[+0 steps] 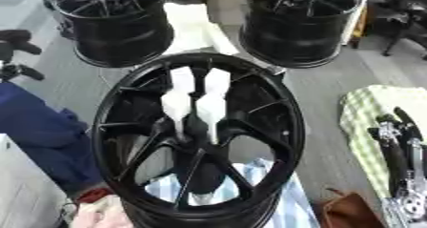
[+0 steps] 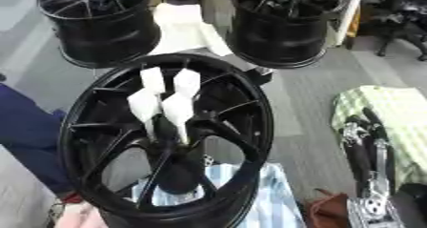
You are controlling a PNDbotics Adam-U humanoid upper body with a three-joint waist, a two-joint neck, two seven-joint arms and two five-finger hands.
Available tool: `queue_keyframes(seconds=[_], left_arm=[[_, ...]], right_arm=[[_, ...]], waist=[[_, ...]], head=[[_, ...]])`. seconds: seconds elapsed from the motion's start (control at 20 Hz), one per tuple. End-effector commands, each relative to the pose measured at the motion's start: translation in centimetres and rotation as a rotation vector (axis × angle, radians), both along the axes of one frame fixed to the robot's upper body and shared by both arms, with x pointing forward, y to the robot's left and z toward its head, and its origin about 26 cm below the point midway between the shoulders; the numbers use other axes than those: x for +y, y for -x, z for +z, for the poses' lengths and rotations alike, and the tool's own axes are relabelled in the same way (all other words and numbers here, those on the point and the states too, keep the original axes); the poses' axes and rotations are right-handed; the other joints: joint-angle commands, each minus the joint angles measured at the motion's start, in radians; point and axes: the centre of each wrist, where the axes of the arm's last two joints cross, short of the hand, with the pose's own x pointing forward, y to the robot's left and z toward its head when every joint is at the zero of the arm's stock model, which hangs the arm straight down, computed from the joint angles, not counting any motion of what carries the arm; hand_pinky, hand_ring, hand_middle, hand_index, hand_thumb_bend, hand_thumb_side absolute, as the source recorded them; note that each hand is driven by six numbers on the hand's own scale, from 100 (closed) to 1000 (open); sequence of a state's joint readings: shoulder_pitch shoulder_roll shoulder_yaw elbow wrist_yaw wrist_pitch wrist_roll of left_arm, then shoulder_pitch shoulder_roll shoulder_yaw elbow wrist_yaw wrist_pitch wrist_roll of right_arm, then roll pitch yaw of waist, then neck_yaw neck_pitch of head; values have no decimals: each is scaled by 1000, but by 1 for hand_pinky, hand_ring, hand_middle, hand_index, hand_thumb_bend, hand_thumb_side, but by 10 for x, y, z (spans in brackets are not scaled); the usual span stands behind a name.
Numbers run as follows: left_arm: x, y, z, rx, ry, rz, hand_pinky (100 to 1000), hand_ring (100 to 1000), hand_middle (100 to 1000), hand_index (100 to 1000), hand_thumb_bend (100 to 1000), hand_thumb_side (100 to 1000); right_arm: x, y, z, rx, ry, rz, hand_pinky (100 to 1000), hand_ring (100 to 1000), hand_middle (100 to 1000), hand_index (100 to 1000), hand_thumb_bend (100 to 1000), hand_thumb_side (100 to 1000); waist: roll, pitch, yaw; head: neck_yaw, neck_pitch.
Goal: Pull the pin out of the wheel hub.
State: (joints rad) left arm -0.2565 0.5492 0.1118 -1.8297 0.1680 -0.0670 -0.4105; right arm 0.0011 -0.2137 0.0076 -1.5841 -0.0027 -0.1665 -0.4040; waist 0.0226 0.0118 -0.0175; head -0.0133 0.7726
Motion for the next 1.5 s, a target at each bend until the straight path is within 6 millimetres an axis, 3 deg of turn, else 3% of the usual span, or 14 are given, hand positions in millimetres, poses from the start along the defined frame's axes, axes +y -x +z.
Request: queue_keyframes(seconds=[0.05, 0.35, 0.5, 0.55, 0.7, 0.85, 1.1, 1.35, 1.5], left_arm=[[-5, -7, 29, -81, -194, -67, 621, 1000, 683, 841, 100, 545], [-12, -27, 69, -180, -511, -146, 655, 1000, 720, 859, 100, 498], [-4, -35, 87, -208, -596, -157, 655, 1000, 720, 859, 100, 498], [0, -35, 92, -218, -613, -158, 714, 1000, 782, 894, 100, 522], [0, -38, 111, -249, -758, -195, 731, 1000, 805, 903, 136, 528], [-11, -56, 106, -231, -846, -247, 749, 1000, 830, 920, 220, 564], [-47, -89, 90, -185, -944, -347, 760, 1000, 842, 927, 300, 581], [-83, -118, 96, -167, -1022, -387, 752, 1000, 841, 925, 360, 583], [-92, -133, 95, -131, -1060, -394, 736, 1000, 827, 924, 386, 575]], right_arm=[[-7, -1, 8, -21, 36, 6, 730, 642, 693, 922, 100, 649], [-7, -1, 7, -14, 45, 19, 730, 642, 693, 922, 100, 649], [-6, -2, 7, -16, 40, 19, 730, 642, 693, 922, 100, 649], [-5, -2, 7, -16, 41, 23, 730, 642, 693, 922, 100, 649], [-3, -3, 8, -13, 55, 53, 730, 641, 693, 922, 100, 649], [-3, -3, 8, -9, 59, 62, 730, 641, 693, 922, 100, 649], [-4, -3, 7, -4, 58, 61, 729, 641, 693, 922, 100, 650], [-5, -3, 7, -7, 53, 52, 729, 641, 693, 922, 100, 651], [-4, -4, 7, -9, 51, 50, 729, 641, 693, 921, 100, 651]], waist=[[6, -17, -2], [14, -25, -24], [9, -22, -25], [11, -23, -30], [24, -27, -70], [29, -30, -79], [32, -37, -78], [32, -37, -70], [31, -38, -69]], head=[[-6, -3], [1, -3], [1, -3], [5, -3], [31, -3], [38, -3], [30, -3], [20, -3], [22, -3]])
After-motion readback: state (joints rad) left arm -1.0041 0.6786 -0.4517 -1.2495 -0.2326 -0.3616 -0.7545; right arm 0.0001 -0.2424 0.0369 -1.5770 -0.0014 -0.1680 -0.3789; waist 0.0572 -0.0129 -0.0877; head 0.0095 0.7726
